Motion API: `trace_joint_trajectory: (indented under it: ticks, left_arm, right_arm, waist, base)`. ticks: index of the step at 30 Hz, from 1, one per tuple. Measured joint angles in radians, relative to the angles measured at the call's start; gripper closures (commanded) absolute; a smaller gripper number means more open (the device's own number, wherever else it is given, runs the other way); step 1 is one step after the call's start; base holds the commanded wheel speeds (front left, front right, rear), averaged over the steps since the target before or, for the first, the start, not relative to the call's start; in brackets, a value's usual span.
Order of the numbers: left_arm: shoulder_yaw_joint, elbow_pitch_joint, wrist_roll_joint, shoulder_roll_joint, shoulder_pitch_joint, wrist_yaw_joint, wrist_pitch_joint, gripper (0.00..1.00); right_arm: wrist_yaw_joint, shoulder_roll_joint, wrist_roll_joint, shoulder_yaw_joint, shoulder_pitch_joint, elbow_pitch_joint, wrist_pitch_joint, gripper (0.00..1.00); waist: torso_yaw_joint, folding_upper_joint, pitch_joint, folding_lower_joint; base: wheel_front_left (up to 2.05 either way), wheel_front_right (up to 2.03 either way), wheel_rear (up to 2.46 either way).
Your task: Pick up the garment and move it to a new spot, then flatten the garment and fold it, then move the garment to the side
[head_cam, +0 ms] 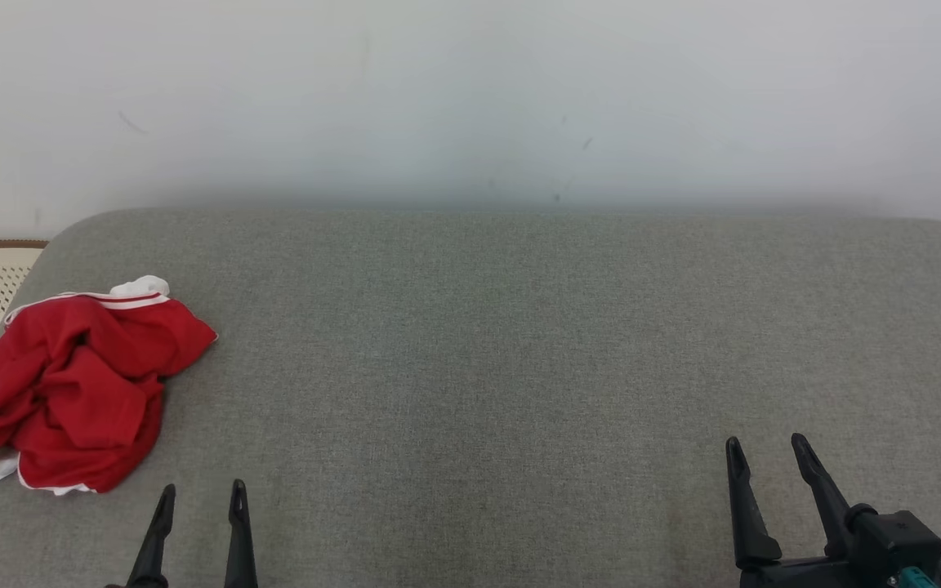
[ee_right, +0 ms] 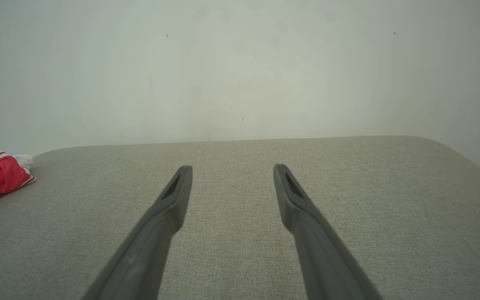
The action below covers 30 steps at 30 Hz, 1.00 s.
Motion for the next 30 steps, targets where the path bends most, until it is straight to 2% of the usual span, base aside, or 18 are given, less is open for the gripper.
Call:
trace_joint_trajectory:
  ticks: [6,13,30]
  left_arm:
    - [-0.03,-0.009,0.027,0.022,0.0,-0.039,-0.014,0.0]
    - [-0.04,-0.015,0.033,0.035,0.0,-0.062,-0.022,0.0]
    - [-0.042,-0.017,0.023,0.042,0.0,-0.073,-0.022,0.0]
  right_arm:
    - [0.0,0.0,-0.05,0.003,0.004,-0.015,-0.004,0.0]
    - [0.0,0.0,-0.071,0.008,0.007,-0.018,-0.01,0.0]
    - [0.0,0.0,-0.07,0.007,0.018,-0.018,-0.013,0.0]
  waist:
    - [0.002,0.0,-0.002,0.0]
    - [0.002,0.0001,-0.005,0.0]
    - [0.005,0.0,-0.006,-0.0001]
  base:
    - [0.0,0.0,0.0]
    - [0.0,0.0,0.0]
    - [0.0,0.0,0.0]
